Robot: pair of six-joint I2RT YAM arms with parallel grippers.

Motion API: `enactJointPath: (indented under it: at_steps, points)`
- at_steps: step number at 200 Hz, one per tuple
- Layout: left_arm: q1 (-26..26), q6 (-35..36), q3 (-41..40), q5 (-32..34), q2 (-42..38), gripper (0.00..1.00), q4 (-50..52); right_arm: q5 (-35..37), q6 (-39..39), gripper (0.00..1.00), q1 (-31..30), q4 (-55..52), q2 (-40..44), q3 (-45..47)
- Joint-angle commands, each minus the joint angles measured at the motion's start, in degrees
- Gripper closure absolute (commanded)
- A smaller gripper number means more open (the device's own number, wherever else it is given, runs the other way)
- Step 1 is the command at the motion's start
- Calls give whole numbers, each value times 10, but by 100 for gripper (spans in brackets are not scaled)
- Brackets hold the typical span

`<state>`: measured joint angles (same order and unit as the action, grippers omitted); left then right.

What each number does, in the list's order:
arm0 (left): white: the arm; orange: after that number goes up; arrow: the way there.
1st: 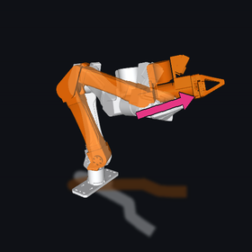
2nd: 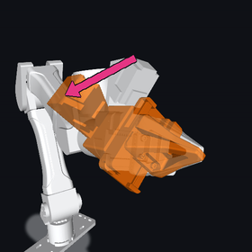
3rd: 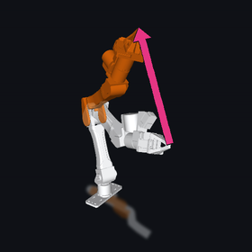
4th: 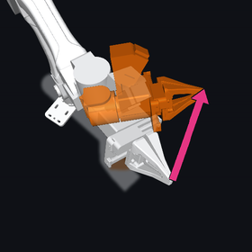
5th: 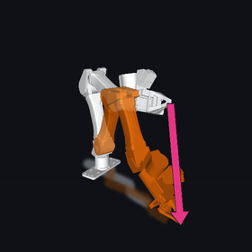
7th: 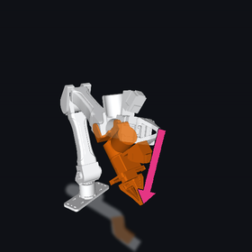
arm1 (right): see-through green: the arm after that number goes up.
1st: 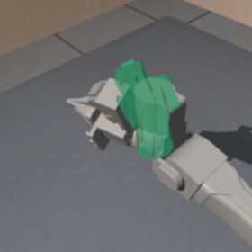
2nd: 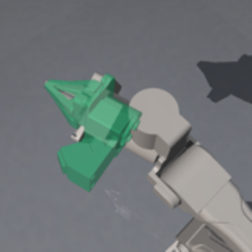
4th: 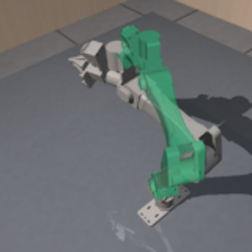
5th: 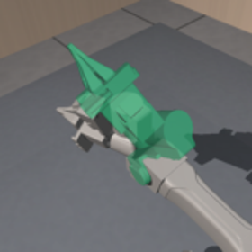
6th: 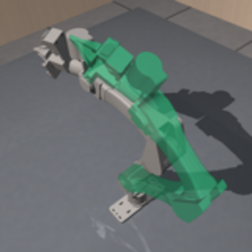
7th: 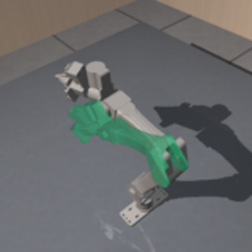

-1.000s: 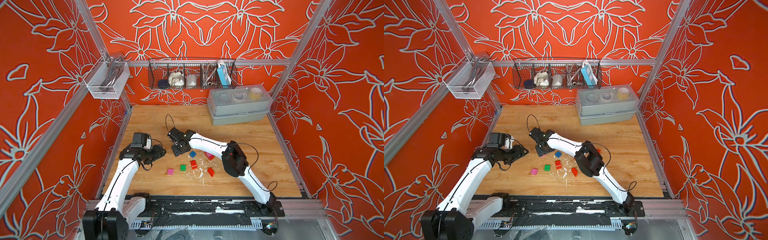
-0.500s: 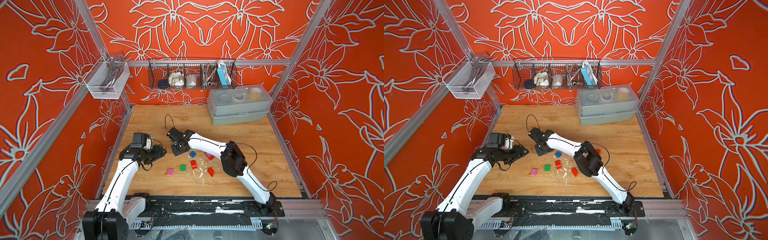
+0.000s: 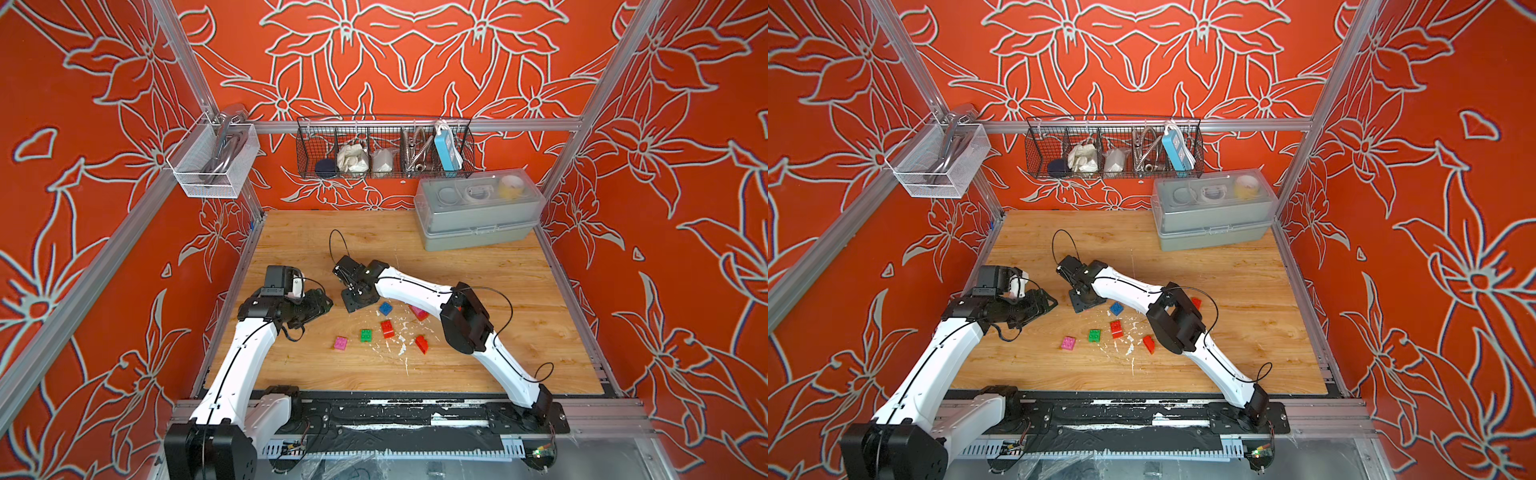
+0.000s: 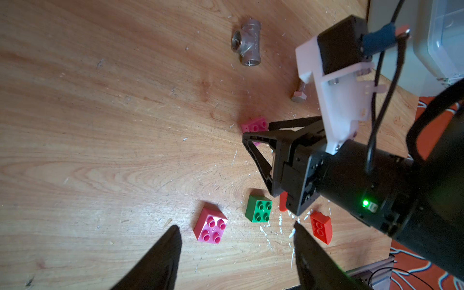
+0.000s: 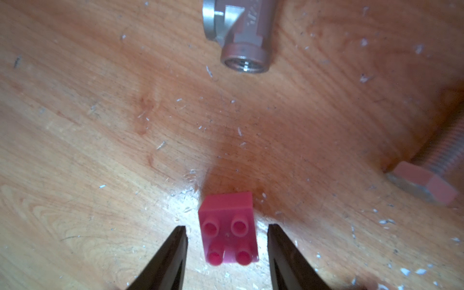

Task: Assemble the number 1 with lego
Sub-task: Pick up the lego brick from the center of the board.

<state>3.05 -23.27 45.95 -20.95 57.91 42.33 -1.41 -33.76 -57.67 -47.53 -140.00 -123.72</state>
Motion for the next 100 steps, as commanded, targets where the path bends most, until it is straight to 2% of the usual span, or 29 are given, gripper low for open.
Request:
enactJointPath:
  at_steps: [1,43,100]
  points:
    - [3,10,-7,-11,-7,31,-4,14,-5,45,-4,-1,4,6]
    - [3,10,-8,-9,-28,31,-4,13,-4,47,-5,-11,-12,-4]
    - [2,10,-10,-14,-26,30,-4,24,12,56,-5,-15,-22,-7]
